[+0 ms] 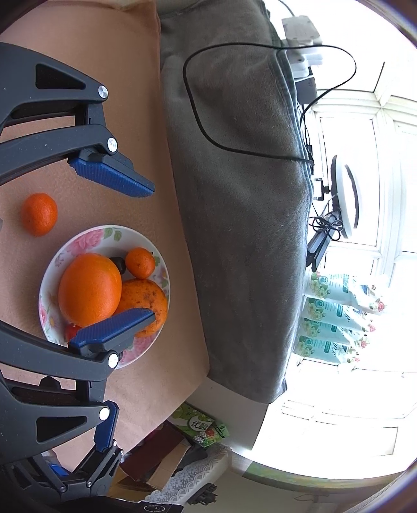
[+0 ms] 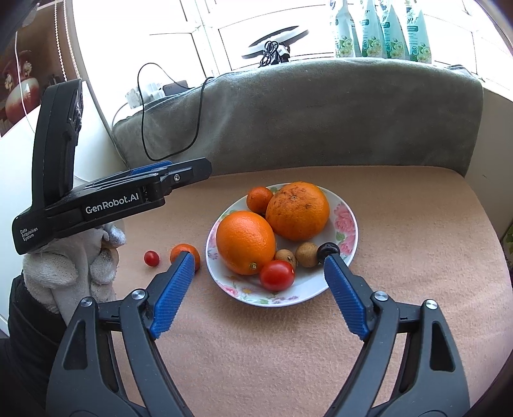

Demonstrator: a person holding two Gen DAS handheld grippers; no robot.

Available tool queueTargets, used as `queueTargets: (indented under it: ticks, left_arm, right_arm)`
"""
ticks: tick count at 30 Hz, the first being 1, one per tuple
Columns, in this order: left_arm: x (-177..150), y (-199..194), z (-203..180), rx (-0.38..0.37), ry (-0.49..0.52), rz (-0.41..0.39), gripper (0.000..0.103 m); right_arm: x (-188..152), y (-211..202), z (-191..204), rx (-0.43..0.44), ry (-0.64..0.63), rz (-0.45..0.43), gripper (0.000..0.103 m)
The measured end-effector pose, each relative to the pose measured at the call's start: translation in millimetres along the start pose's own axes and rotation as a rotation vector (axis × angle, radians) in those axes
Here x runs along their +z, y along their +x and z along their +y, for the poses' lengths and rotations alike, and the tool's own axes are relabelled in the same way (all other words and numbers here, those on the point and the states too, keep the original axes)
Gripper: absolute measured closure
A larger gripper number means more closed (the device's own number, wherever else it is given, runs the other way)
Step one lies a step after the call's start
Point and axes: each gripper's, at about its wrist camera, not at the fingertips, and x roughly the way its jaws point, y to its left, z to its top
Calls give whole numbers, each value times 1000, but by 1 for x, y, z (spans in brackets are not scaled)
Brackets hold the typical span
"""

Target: Organize fruits

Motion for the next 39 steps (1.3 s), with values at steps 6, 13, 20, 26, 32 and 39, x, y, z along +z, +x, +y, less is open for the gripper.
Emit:
queueTargets:
  ticks: [6, 13, 20, 26, 32, 39]
  left_arm:
    - [-6, -17, 8, 20, -2, -19, 31]
    - [-19, -37, 24, 59, -3, -31, 31]
    - [-35, -58, 46, 92, -36, -45, 31]
    - [-61, -76, 68, 127, -79, -29, 31]
    - [-85, -81, 87, 156, -106, 7, 31]
    - [-107, -83, 94, 162, -123, 41, 31]
  right_arm:
    - [-1, -3, 11, 8, -15, 3, 17]
    - [-4, -3, 22, 12, -32, 20, 17]
    - [0, -4, 29, 43, -21, 17, 17]
    - [5, -3, 40, 65, -54, 7, 17]
    - [5, 2, 53, 108, -93, 12, 17]
    - [-3, 16, 79, 145, -197, 58, 33]
